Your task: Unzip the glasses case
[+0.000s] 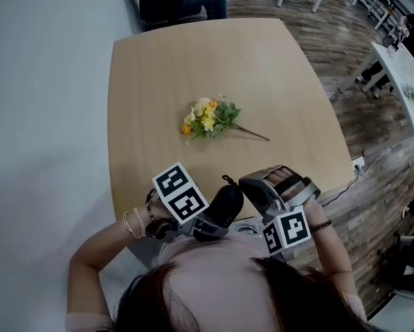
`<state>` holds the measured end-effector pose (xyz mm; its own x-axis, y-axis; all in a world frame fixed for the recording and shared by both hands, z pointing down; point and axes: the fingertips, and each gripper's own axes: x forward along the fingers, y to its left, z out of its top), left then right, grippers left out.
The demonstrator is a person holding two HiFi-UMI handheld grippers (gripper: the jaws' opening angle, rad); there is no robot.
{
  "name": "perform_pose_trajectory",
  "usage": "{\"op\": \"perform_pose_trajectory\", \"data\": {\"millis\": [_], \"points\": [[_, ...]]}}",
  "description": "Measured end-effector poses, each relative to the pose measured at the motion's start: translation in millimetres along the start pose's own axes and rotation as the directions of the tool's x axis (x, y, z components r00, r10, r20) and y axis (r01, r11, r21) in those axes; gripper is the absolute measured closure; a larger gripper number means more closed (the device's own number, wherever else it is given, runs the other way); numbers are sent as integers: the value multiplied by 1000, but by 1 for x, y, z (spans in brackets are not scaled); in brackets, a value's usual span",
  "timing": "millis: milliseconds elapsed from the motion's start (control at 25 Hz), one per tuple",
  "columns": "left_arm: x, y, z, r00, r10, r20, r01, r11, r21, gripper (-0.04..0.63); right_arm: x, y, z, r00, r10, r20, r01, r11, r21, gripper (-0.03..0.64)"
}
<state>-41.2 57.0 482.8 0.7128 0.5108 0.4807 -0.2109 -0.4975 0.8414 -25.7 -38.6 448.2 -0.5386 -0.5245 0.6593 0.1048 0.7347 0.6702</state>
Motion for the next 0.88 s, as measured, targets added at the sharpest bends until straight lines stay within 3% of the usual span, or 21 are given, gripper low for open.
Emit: {"op": "perform_pose_trajectory", "data": {"millis": [360, 880], "points": [[2, 1, -1, 1000, -10, -24, 9, 1000, -9, 351, 4, 0, 1, 999, 32, 8, -30, 985, -172, 601], [5, 3, -2, 998, -19, -58, 18, 1000, -14, 353, 10, -2, 7, 999, 39, 32, -23, 915, -402, 600]]}}
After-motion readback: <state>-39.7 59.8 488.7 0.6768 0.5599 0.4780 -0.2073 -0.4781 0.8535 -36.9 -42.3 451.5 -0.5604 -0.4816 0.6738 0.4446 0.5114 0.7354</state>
